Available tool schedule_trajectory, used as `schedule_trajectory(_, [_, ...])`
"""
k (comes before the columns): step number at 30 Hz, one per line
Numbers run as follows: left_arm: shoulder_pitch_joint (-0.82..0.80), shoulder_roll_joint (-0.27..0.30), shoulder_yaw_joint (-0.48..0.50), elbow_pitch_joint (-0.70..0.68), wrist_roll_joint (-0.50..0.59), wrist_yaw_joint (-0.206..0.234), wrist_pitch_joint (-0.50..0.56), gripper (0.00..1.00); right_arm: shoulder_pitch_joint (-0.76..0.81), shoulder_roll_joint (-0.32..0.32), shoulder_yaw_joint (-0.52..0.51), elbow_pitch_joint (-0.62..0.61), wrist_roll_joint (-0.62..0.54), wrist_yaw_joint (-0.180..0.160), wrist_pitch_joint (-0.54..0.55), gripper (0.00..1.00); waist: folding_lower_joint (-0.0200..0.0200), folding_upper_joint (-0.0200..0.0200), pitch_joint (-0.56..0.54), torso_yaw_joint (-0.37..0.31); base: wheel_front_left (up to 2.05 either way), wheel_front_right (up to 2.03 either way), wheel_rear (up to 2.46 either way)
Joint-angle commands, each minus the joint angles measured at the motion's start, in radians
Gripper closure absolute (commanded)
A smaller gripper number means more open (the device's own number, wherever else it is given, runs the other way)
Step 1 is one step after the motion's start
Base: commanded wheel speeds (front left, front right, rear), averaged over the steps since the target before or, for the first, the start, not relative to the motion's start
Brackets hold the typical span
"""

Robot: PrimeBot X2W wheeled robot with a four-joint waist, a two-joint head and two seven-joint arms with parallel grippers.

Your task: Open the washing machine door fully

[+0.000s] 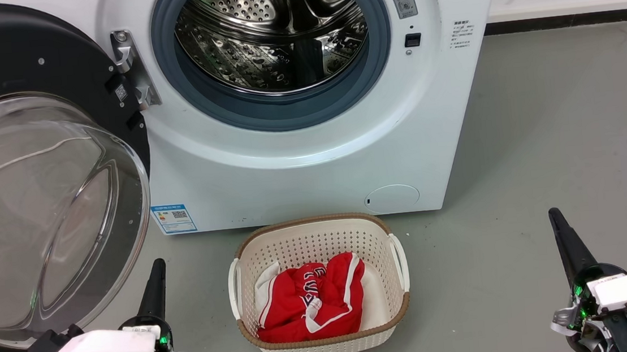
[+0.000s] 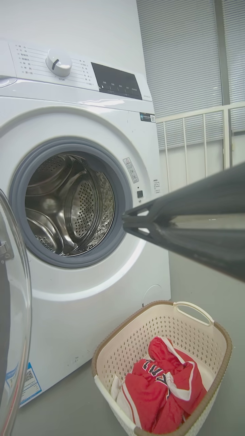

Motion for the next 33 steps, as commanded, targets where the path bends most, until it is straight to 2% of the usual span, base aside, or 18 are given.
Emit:
schedule_trajectory(1, [-0.018,-0.001,0.006,0.000,-0.019,-0.005,0.005,1.00,-0.017,-0.002,-0.003,0.001,0.022,0.000,0.003,1.00,0.0000,-0.0001,0.000,0.000,0.00,0.00,0.00])
schedule_trajectory(33, [-0.027,-0.017,0.035,0.027,-0.231,-0.028,0.062,1.00,-0.034,0.006,-0.032,0.036,0.241,0.000,0.052,1.00,0.0000,-0.0001,-0.010,0.005,0.00,0.00,0.00])
